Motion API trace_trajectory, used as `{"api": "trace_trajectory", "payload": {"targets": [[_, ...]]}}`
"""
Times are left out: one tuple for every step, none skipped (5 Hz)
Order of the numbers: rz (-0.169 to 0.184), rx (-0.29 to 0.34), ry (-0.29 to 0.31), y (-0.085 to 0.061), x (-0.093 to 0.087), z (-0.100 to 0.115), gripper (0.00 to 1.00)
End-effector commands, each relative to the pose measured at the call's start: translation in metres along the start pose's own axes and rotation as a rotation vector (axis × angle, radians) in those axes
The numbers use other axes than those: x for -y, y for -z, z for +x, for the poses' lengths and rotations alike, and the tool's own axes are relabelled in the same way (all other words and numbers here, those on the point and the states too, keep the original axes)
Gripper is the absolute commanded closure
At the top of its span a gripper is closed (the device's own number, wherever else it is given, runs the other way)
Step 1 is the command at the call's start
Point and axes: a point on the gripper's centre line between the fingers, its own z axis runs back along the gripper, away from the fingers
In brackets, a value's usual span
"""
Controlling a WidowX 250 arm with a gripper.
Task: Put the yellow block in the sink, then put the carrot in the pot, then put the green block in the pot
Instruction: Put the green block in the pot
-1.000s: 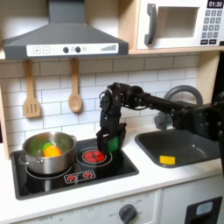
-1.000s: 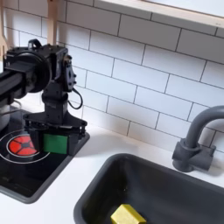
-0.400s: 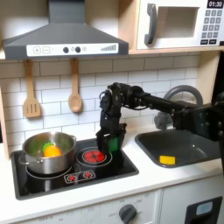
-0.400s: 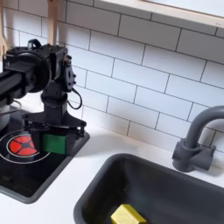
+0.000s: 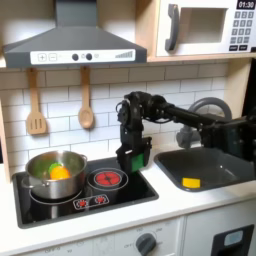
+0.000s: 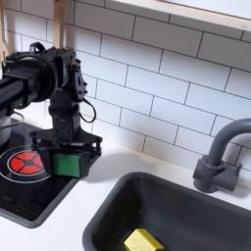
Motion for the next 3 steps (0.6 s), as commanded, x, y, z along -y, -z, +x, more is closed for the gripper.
{"api": "trace_trajectory", "payload": {"targets": [[-0.046, 0.041, -0.061, -0.042, -0.027, 0.01, 1.0], [-0.046, 0.063, -0.117, -0.054, -0.048, 0.017, 1.0], [-0.04, 0.116, -0.143, -0.073, -0.062, 0.022, 1.0]]}}
